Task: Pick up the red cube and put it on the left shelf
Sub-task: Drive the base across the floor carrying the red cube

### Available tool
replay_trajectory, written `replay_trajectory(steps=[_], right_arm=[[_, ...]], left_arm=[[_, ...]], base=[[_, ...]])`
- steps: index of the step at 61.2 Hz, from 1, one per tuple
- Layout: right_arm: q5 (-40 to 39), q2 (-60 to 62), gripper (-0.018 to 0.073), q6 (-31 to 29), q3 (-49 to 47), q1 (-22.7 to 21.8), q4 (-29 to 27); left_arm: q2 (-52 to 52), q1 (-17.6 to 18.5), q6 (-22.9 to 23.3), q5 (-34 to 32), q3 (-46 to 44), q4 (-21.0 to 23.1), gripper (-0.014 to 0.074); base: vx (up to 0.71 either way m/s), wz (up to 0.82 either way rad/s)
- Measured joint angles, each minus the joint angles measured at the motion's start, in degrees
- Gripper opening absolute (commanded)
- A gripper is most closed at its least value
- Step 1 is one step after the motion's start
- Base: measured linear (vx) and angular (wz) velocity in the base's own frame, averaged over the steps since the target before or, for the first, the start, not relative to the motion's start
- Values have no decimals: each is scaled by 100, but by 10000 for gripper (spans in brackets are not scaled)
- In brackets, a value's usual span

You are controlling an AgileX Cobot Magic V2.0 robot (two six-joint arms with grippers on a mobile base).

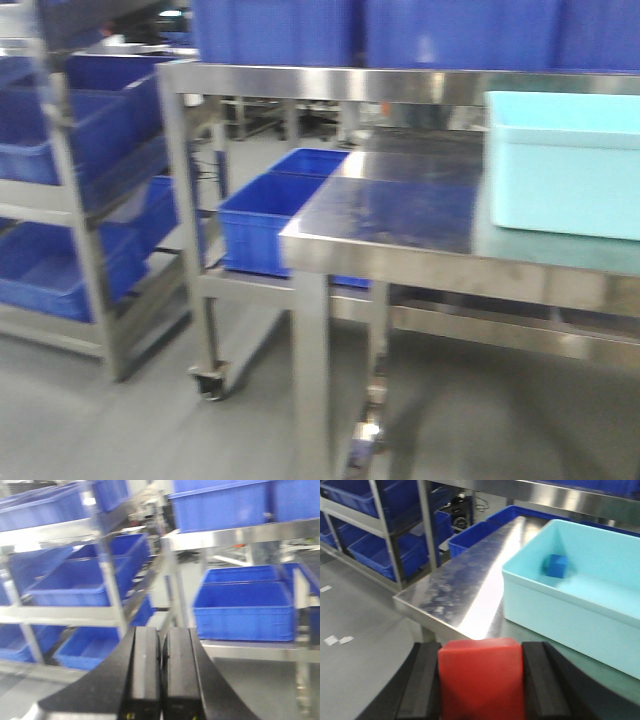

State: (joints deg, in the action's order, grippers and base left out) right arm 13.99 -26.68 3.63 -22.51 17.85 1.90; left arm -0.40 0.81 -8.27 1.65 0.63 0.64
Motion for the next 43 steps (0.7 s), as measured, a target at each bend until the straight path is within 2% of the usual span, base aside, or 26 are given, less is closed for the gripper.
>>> replay_trajectory(steps=[43], right_arm=[[0,0,58,0,0,0,0]], left_arm=[[0,0,0,0,0,0,106]], base=[[-6,43]])
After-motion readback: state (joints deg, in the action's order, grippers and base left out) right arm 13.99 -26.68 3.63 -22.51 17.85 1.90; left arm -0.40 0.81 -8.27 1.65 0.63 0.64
